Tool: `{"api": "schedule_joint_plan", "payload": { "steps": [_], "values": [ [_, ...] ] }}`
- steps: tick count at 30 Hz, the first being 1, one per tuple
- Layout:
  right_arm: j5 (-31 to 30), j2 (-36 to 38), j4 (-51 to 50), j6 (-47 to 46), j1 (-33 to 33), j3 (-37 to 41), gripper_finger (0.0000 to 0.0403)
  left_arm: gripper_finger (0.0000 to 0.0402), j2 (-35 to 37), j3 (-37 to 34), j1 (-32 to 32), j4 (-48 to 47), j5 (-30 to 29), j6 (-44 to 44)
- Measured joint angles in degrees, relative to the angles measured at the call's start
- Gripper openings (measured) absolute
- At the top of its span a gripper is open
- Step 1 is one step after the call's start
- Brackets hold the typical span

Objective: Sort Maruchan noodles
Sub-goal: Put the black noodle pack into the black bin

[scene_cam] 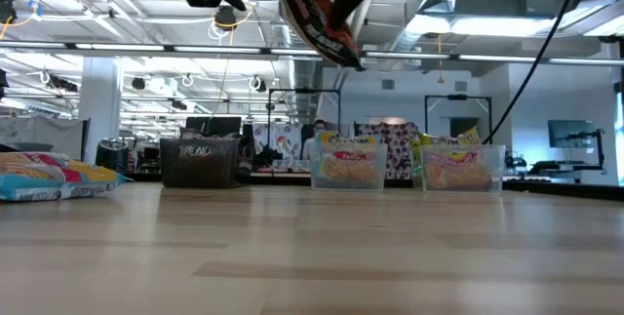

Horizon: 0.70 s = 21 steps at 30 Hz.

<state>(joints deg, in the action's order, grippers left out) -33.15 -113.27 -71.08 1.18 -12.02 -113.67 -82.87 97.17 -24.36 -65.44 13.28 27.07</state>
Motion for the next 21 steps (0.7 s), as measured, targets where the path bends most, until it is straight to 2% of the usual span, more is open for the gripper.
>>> {"api": "schedule_joint_plan", "payload": {
  "steps": [4,10,21],
  "values": [
    [0.0,0.0,2.2,4.1,1.2,-1.6,0.0005,0.0190,0.0,0.0,0.0,1.2,0.0,0.7],
    [0.0,0.1,3.8,9.5,3.1,-2.3,0.0005,0.0190,0.0,0.0,0.0,2.6,0.2,7.6],
    [0.0,0.1,3.9,11.3,7.1,-2.3,0.0005,0.0190,0.0,0.0,0.0,7.1,3.4,14.5]
  ]
}}
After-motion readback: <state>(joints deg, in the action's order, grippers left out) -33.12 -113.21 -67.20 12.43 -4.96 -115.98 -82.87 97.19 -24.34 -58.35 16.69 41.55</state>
